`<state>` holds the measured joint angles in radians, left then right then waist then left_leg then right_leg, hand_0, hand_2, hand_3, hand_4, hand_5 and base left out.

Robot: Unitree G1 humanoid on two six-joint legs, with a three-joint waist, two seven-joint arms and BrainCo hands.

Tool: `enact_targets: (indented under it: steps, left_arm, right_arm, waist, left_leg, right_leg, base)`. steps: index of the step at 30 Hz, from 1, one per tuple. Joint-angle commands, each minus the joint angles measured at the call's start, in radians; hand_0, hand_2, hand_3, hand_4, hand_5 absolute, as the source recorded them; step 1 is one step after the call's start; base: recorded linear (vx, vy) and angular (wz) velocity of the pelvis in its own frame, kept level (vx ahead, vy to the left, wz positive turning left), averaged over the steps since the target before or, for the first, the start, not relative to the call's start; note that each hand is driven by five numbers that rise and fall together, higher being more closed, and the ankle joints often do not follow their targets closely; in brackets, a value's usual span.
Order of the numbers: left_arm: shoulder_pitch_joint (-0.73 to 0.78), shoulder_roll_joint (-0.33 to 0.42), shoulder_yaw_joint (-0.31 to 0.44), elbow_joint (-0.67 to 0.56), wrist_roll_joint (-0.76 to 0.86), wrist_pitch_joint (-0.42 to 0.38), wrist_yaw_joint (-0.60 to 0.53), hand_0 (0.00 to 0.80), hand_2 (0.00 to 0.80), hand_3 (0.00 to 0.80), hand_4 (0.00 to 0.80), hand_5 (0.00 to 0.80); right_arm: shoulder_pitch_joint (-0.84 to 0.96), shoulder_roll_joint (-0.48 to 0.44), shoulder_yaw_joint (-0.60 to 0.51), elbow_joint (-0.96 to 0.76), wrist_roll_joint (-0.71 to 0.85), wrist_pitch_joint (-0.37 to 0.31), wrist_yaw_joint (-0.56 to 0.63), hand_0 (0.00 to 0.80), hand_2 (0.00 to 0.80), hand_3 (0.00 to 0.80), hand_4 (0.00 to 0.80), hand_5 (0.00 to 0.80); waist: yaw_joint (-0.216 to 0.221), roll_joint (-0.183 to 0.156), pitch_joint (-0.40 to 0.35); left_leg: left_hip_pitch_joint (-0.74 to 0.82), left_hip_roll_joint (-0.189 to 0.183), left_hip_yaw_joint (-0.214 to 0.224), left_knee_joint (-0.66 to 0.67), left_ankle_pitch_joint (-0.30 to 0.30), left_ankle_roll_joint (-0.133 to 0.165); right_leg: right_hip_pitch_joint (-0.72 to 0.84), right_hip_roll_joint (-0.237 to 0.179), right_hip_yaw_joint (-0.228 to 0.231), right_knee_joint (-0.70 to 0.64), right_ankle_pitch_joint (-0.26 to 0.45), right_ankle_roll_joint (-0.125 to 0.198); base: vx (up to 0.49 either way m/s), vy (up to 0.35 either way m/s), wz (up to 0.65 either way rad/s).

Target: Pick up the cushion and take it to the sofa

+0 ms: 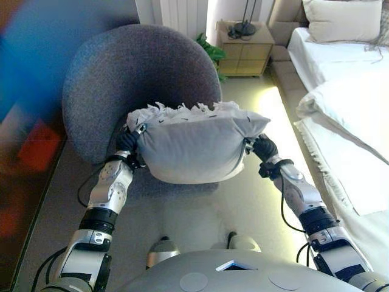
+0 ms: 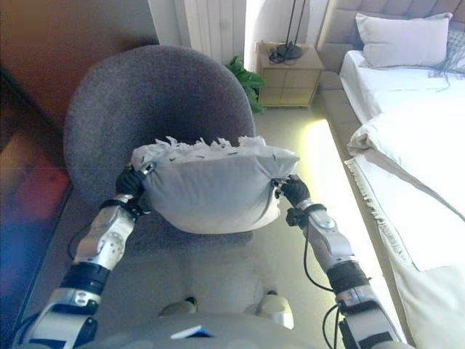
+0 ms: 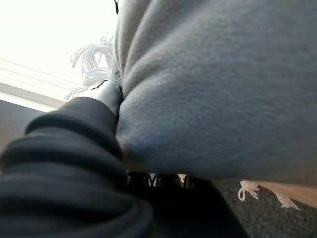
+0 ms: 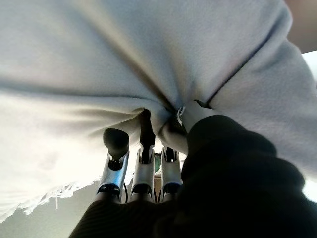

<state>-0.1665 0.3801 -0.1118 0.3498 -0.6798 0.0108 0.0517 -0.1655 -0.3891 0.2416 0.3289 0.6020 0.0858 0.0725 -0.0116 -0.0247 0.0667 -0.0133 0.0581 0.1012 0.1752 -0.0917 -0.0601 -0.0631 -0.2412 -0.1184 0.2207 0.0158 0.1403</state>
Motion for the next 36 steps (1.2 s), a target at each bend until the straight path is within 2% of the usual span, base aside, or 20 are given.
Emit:
enact_targets:
  steps: [1, 3, 5, 7, 8, 11, 13, 16, 18, 21, 23, 25, 27, 28, 29, 30, 33, 34, 36]
  left_arm:
    - [-0.154, -0.010, -0.079, -0.039, 0.007, -0.078, -0.050, 0.800, 0.800, 0.800, 0.800, 0.800]
    - [-0.166, -0.017, -0.087, -0.017, -0.001, -0.081, -0.055, 0.800, 0.800, 0.800, 0.800, 0.800]
    - [-0.172, -0.026, -0.103, 0.002, 0.000, -0.084, -0.058, 0.800, 0.800, 0.800, 0.800, 0.800]
    - [-0.175, -0.033, -0.116, 0.014, 0.009, -0.083, -0.050, 0.800, 0.800, 0.800, 0.800, 0.800]
    - [-0.179, -0.038, -0.125, 0.018, 0.013, -0.083, -0.038, 0.800, 0.800, 0.800, 0.800, 0.800]
    - [-0.189, -0.049, -0.139, 0.017, 0.030, -0.076, -0.021, 0.800, 0.800, 0.800, 0.800, 0.800]
    - [-0.199, -0.045, -0.143, 0.014, 0.042, -0.064, -0.016, 0.800, 0.800, 0.800, 0.800, 0.800]
    - [-0.193, -0.044, -0.133, 0.000, 0.057, -0.056, -0.028, 0.800, 0.800, 0.800, 0.800, 0.800]
    - [-0.170, -0.043, -0.115, -0.021, 0.066, -0.047, -0.034, 0.800, 0.800, 0.800, 0.800, 0.800]
    - [-0.130, -0.050, -0.080, -0.041, 0.082, -0.051, -0.046, 0.800, 0.800, 0.800, 0.800, 0.800]
    - [-0.101, -0.048, -0.057, -0.054, 0.078, -0.057, -0.054, 0.800, 0.800, 0.800, 0.800, 0.800]
    - [-0.084, -0.040, -0.041, -0.055, 0.060, -0.070, -0.045, 0.800, 0.800, 0.800, 0.800, 0.800]
    - [-0.079, -0.040, -0.028, -0.049, 0.038, -0.074, -0.031, 0.800, 0.800, 0.800, 0.800, 0.800]
    - [-0.075, -0.041, -0.020, -0.055, 0.042, -0.073, -0.023, 0.800, 0.800, 0.800, 0.800, 0.800]
    - [-0.074, -0.038, -0.016, -0.058, 0.047, -0.073, -0.023, 0.800, 0.800, 0.800, 0.800, 0.800]
    - [-0.070, -0.037, -0.013, -0.065, 0.043, -0.079, -0.023, 0.800, 0.800, 0.800, 0.800, 0.800]
    - [-0.057, -0.038, -0.003, -0.086, 0.036, -0.082, -0.022, 0.800, 0.800, 0.800, 0.800, 0.800]
    - [-0.054, -0.041, 0.000, -0.092, 0.040, -0.080, -0.026, 0.800, 0.800, 0.800, 0.800, 0.800]
    - [-0.046, -0.042, 0.005, -0.097, 0.044, -0.081, -0.035, 0.800, 0.800, 0.800, 0.800, 0.800]
  right_arm:
    - [-0.119, 0.041, 0.018, -0.052, 0.041, -0.095, -0.001, 0.800, 0.800, 0.800, 0.800, 0.800]
    - [-0.114, 0.029, 0.021, -0.045, 0.048, -0.098, -0.007, 0.800, 0.800, 0.800, 0.800, 0.800]
    - [-0.106, 0.017, 0.014, -0.032, 0.054, -0.109, -0.007, 0.800, 0.800, 0.800, 0.800, 0.800]
    - [-0.081, -0.001, -0.006, -0.042, 0.064, -0.115, 0.007, 0.800, 0.800, 0.800, 0.800, 0.800]
    - [-0.069, -0.012, -0.017, -0.050, 0.069, -0.115, 0.019, 0.800, 0.800, 0.800, 0.800, 0.800]
    - [-0.064, -0.034, -0.026, -0.057, 0.084, -0.105, 0.029, 0.800, 0.800, 0.800, 0.800, 0.800]
    - [-0.080, -0.054, -0.034, -0.056, 0.108, -0.087, 0.035, 0.800, 0.800, 0.800, 0.800, 0.800]
    - [-0.077, -0.064, -0.048, -0.055, 0.116, -0.086, 0.053, 0.800, 0.800, 0.800, 0.800, 0.800]
    - [-0.063, -0.061, -0.058, -0.065, 0.115, -0.090, 0.061, 0.800, 0.800, 0.800, 0.800, 0.800]
    - [-0.055, -0.048, -0.070, -0.069, 0.098, -0.088, 0.089, 0.800, 0.800, 0.800, 0.800, 0.800]
    - [-0.054, -0.037, -0.063, -0.080, 0.069, -0.078, 0.100, 0.800, 0.800, 0.800, 0.800, 0.800]
    - [-0.058, -0.030, -0.048, -0.089, 0.043, -0.063, 0.109, 0.800, 0.800, 0.800, 0.800, 0.800]
    - [-0.069, -0.023, -0.029, -0.078, 0.035, -0.055, 0.122, 0.800, 0.800, 0.800, 0.800, 0.800]
    - [-0.073, -0.020, -0.020, -0.080, 0.031, -0.050, 0.128, 0.800, 0.800, 0.800, 0.800, 0.800]
    - [-0.074, -0.020, -0.016, -0.085, 0.029, -0.048, 0.131, 0.800, 0.800, 0.800, 0.800, 0.800]
    - [-0.066, -0.022, -0.010, -0.096, 0.023, -0.051, 0.134, 0.800, 0.800, 0.800, 0.800, 0.800]
    - [-0.039, -0.032, -0.001, -0.106, 0.020, -0.067, 0.142, 0.800, 0.800, 0.800, 0.800, 0.800]
    - [-0.031, -0.033, 0.000, -0.104, 0.023, -0.073, 0.147, 0.800, 0.800, 0.800, 0.800, 0.800]
    - [-0.028, -0.036, 0.002, -0.100, 0.028, -0.078, 0.154, 0.800, 0.800, 0.800, 0.800, 0.800]
  waist:
    - [-0.006, 0.048, -0.007]
    - [-0.024, 0.050, -0.003]
    - [-0.044, 0.037, -0.006]
    - [-0.072, 0.009, -0.008]
    - [-0.090, -0.012, -0.012]
    - [-0.123, -0.033, -0.010]
    - [-0.139, -0.044, -0.001]
    - [-0.146, -0.046, 0.014]
    - [-0.145, -0.051, 0.017]
    - [-0.132, -0.056, 0.007]
    - [-0.124, -0.047, -0.005]
    - [-0.131, -0.032, -0.027]
    - [-0.138, -0.013, -0.054]
    - [-0.139, -0.001, -0.062]
    - [-0.140, -0.009, -0.067]
    - [-0.135, -0.026, -0.066]
    - [-0.122, -0.053, -0.060]
    - [-0.115, -0.062, -0.055]
    - [-0.101, -0.067, -0.046]
  left_leg:
    - [0.042, -0.094, -0.029, -0.070, 0.012, 0.106]
    - [0.054, -0.093, -0.037, -0.064, 0.006, 0.105]
    - [0.065, -0.104, -0.043, -0.057, -0.006, 0.105]
    - [0.077, -0.124, -0.058, -0.037, -0.028, 0.101]
    - [0.083, -0.140, -0.076, -0.022, -0.048, 0.098]
    - [0.104, -0.158, -0.121, -0.002, -0.098, 0.102]
    - [0.132, -0.162, -0.139, -0.008, -0.122, 0.112]
    - [0.175, -0.159, -0.140, -0.010, -0.148, 0.123]
    - [0.198, -0.166, -0.144, -0.005, -0.168, 0.129]
    - [0.205, -0.182, -0.131, 0.007, -0.175, 0.134]
    - [0.225, -0.163, -0.088, 0.029, -0.156, 0.110]
    - [0.257, -0.126, -0.051, 0.053, -0.112, 0.082]
    - [0.276, -0.085, -0.035, 0.098, -0.013, 0.040]
    - [0.253, -0.047, -0.014, 0.183, 0.087, -0.004]
    - [0.229, -0.039, -0.002, 0.229, 0.126, -0.018]
    - [0.172, -0.029, 0.017, 0.348, 0.160, -0.028]
    - [0.045, -0.010, 0.026, 0.560, 0.166, -0.016]
    - [-0.004, 0.012, 0.034, 0.593, 0.150, -0.004]
    - [-0.042, 0.046, 0.037, 0.558, 0.135, 0.008]
  right_leg:
    - [-0.101, 0.034, 0.100, 0.396, 0.155, -0.024]
    - [-0.137, 0.068, 0.141, 0.421, 0.173, -0.021]
    - [-0.145, 0.096, 0.169, 0.353, 0.194, -0.011]
    - [-0.136, 0.112, 0.212, 0.189, 0.190, -0.003]
    - [-0.131, 0.116, 0.247, 0.056, 0.180, 0.004]
    - [-0.153, 0.136, 0.295, -0.099, 0.203, 0.028]
    - [-0.224, 0.148, 0.288, -0.152, 0.252, 0.045]
    - [-0.284, 0.164, 0.224, -0.185, 0.274, 0.047]
    - [-0.290, 0.170, 0.203, -0.188, 0.288, 0.043]
    - [-0.242, 0.169, 0.176, -0.158, 0.256, 0.027]
    - [-0.209, 0.154, 0.117, -0.145, 0.233, 0.013]
    - [-0.188, 0.164, 0.099, -0.136, 0.209, -0.005]
    - [-0.166, 0.190, 0.086, -0.127, 0.170, -0.037]
    - [-0.138, 0.210, 0.079, -0.125, 0.141, -0.063]
    - [-0.124, 0.207, 0.080, -0.130, 0.134, -0.073]
    - [-0.089, 0.200, 0.084, -0.135, 0.119, -0.094]
    - [-0.036, 0.190, 0.090, -0.127, 0.083, -0.126]
    - [-0.016, 0.188, 0.088, -0.124, 0.071, -0.134]
    - [0.012, 0.192, 0.083, -0.119, 0.048, -0.138]
  base:
    - [0.066, 0.092, 0.31]
    - [0.100, 0.031, 0.51]
    - [0.153, -0.048, 0.59]
    - [0.250, -0.133, 0.62]
    - [0.266, -0.141, 0.64]
    - [0.277, -0.097, 0.72]
    - [0.314, -0.077, 0.83]
    - [0.310, -0.060, 0.25]
    - [0.316, -0.069, 0.01]
    - [0.309, -0.066, -0.24]
    - [0.335, -0.050, 0.10]
    - [0.361, -0.059, 0.21]
    - [0.324, -0.101, -0.05]
    - [0.255, -0.130, -0.12]
    - [0.266, -0.168, -0.25]
    - [0.246, -0.159, -0.44]
    - [0.220, -0.128, -0.55]
    - [0.192, -0.089, -0.35]
    - [0.184, -0.024, -0.27]
